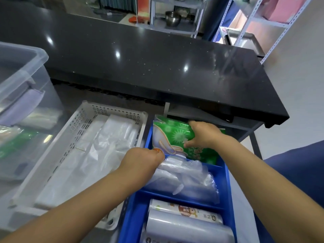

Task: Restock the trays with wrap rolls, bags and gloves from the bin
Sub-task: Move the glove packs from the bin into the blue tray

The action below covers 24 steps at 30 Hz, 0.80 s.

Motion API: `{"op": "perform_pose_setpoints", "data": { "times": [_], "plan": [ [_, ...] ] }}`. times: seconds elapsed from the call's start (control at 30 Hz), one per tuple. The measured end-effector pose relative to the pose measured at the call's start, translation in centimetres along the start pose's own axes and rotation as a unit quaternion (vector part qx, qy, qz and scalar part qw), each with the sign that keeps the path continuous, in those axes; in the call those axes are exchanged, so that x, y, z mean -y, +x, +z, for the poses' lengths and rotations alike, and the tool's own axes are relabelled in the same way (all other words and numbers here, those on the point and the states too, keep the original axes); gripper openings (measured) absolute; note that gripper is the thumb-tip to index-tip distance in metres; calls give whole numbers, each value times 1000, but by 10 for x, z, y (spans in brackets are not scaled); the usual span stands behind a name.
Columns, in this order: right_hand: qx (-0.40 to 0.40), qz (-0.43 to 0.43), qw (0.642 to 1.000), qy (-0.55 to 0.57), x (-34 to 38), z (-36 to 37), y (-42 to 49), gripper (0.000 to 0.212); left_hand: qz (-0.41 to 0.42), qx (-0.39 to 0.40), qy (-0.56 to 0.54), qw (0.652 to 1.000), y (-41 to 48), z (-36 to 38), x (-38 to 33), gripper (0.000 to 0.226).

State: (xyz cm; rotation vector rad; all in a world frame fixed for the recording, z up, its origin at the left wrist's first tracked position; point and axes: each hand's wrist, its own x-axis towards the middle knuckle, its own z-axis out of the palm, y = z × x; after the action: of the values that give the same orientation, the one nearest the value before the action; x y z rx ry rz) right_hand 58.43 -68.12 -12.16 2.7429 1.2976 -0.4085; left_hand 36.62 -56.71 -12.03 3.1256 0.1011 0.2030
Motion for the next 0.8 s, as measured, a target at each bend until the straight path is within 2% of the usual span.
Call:
{"op": "perform_pose_setpoints", "data": {
  "times": [0.07, 0.2, 0.47, 0.5, 0.57, 0.63, 0.67, 0.73, 0.8],
  "plan": [
    [-24, 12, 999, 33, -6, -1, 4, 82, 8, -4, 10, 1000, 4, 0, -2, 41],
    [-95, 22, 992, 74, -14, 0, 8, 40, 10, -11, 18, 1000, 10, 0, -5, 43],
    [-198, 6, 973, 118, -11, 10, 3, 36, 16, -7, 7, 1000, 29, 17, -11, 39],
    [-237, -3, 962, 139, -12, 8, -3, 33, 13, -4, 12, 1000, 35, 17, -11, 37],
    [-284, -35, 919, 270, -14, 6, -22, 24, 3, -4, 19, 1000, 47, 19, -10, 27],
    [-223, -67, 887, 400, -12, 4, -47, 28, -26, 8, 9, 1000, 62, 17, -7, 9],
    [-177, -77, 900, 390, -9, 4, -58, 40, -35, 14, -1, 999, 69, 17, -7, 7],
    [-144, -98, 958, 226, -7, 10, -72, 64, -45, 21, -26, 998, 83, 16, -10, 14],
    [-214, -103, 968, 84, -9, 17, -73, 54, -42, 27, -63, 997, 97, 15, -14, 17]
  ]
}}
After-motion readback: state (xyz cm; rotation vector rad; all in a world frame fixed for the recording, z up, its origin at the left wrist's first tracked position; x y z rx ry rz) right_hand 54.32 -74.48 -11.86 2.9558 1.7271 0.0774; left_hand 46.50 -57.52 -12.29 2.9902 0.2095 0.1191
